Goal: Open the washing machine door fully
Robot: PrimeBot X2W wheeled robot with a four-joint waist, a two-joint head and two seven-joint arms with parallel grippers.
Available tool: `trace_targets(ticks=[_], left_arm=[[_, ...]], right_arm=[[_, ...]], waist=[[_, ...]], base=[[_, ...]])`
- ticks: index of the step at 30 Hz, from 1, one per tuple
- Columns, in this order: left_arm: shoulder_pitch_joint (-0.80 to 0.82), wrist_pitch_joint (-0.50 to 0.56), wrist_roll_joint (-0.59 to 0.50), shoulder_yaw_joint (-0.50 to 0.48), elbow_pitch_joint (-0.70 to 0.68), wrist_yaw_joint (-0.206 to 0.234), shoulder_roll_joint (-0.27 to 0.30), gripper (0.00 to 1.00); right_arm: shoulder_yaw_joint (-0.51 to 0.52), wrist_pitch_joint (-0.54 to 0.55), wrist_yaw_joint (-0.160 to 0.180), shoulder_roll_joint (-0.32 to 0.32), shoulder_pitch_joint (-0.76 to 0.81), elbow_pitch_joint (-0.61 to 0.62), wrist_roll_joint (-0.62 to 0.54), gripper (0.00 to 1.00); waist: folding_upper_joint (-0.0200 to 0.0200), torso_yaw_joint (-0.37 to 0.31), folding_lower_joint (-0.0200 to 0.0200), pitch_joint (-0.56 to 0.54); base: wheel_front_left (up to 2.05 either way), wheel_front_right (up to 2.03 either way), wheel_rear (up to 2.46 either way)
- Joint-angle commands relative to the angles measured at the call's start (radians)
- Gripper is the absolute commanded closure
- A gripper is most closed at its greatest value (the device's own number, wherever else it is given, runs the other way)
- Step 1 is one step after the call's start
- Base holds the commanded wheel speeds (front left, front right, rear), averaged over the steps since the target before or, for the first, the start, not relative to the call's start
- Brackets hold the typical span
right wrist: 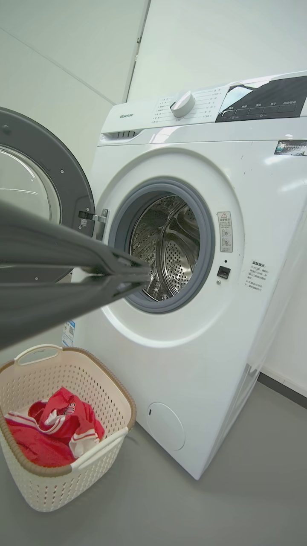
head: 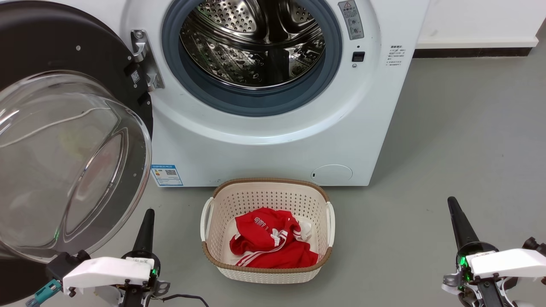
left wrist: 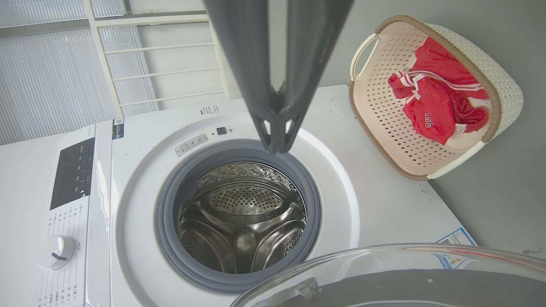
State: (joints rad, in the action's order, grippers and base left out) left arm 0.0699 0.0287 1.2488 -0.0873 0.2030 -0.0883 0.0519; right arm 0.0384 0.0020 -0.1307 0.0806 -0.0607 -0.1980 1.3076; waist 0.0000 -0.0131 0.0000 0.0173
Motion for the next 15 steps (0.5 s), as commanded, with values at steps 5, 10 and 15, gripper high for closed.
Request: trace_targets(ticks=[5, 10, 15], left_arm=[[0.027, 0.015, 0.064, -0.007, 0.004, -0.01, 0.0, 1.0], [0.028, 0.027, 0.11, -0.01, 0.011, -0.017, 0.0, 1.0], [0.031, 0.038, 0.154, -0.013, 0.017, -0.021, 0.0, 1.0]], right_arm=[[0.007, 0.016, 0.0, 0.004, -0.026, -0.005, 0.062, 1.0], [0.012, 0.025, 0.0, 0.004, -0.028, -0.011, 0.103, 1.0], [0.016, 0.034, 0.0, 0.002, -0.033, -0.017, 0.144, 1.0]], waist=[[0.0, 0.002, 0.0, -0.002], [0.0, 0.003, 0.0, -0.003], [0.0, 0.005, 0.0, -0.005]], base=[[0.0, 0.0, 0.0], [0.0, 0.0, 0.0], [0.0, 0.0, 0.0]])
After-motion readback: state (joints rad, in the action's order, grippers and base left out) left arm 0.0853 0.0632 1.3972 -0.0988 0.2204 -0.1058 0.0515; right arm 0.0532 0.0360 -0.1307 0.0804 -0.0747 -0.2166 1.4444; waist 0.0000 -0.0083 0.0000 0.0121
